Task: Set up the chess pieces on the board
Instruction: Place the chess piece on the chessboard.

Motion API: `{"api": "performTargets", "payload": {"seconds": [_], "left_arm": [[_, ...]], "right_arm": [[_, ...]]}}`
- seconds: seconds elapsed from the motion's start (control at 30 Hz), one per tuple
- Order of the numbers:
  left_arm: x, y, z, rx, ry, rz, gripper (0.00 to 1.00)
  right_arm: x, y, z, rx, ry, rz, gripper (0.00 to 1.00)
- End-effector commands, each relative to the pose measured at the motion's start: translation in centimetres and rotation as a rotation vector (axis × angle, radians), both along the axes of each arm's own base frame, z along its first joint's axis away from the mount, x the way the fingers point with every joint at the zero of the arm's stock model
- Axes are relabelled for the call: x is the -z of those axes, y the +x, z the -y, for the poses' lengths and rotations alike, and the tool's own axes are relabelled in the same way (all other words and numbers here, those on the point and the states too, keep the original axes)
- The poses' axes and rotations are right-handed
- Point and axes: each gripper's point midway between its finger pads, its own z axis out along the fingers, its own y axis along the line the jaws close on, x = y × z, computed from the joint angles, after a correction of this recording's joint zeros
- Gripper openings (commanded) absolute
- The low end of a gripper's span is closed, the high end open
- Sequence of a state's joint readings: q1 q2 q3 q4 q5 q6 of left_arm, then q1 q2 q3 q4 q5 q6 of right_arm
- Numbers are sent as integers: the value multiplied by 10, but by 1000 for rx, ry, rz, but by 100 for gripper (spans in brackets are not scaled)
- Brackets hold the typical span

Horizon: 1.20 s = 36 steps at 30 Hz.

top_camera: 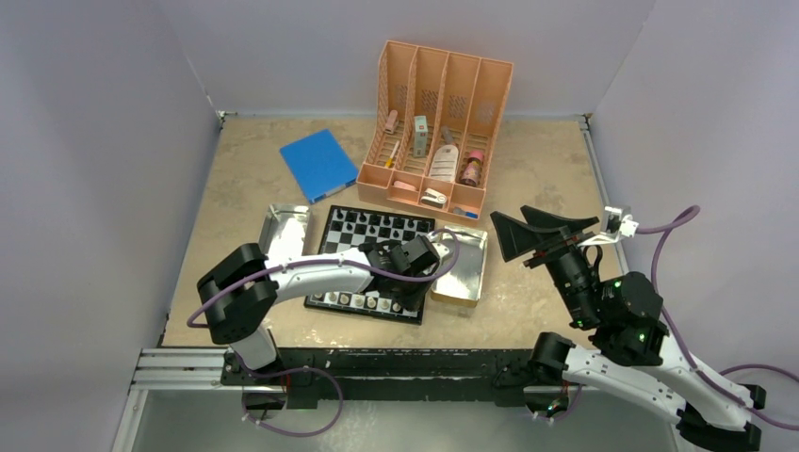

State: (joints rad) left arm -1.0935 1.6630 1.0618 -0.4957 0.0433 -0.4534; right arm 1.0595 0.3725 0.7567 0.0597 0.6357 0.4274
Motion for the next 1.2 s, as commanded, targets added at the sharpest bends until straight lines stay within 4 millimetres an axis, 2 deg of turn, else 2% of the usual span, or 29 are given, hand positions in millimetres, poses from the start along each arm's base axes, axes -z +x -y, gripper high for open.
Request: {"api": "performTargets", "payload": {"seconds": [0.0,0.47,0.57,0.67,0.73,0.83,0.97,1.1,1.17], "left_arm": [[-20,7,2,-11,-23,48,19],[-59,19,21,-18,-112,98,29],[-67,31,18,-64,-102,123,29],[-75,53,6,-111,-104,136,29],[-80,74,-9,-165,-113,143,29],[-88,110,-42,-267,-104,179,29],[-100,157,-105,-471,-14,266,26],[-105,190,-166,-645,-10,279,24],[-107,200,-187,-740,-50,262,19]], "right_arm": [[-11,-2,-2,-14,28,33,99],[-4,-2,-18,-62,13,37,99],[-3,-3,-23,-80,11,38,99],[0,-2,-30,-97,8,30,99],[2,-2,-35,-113,-1,38,99],[7,1,-43,-120,-28,31,99],[13,5,-49,-116,-50,7,99],[12,3,-58,-152,-53,32,99],[12,1,-64,-174,-56,45,99]]}}
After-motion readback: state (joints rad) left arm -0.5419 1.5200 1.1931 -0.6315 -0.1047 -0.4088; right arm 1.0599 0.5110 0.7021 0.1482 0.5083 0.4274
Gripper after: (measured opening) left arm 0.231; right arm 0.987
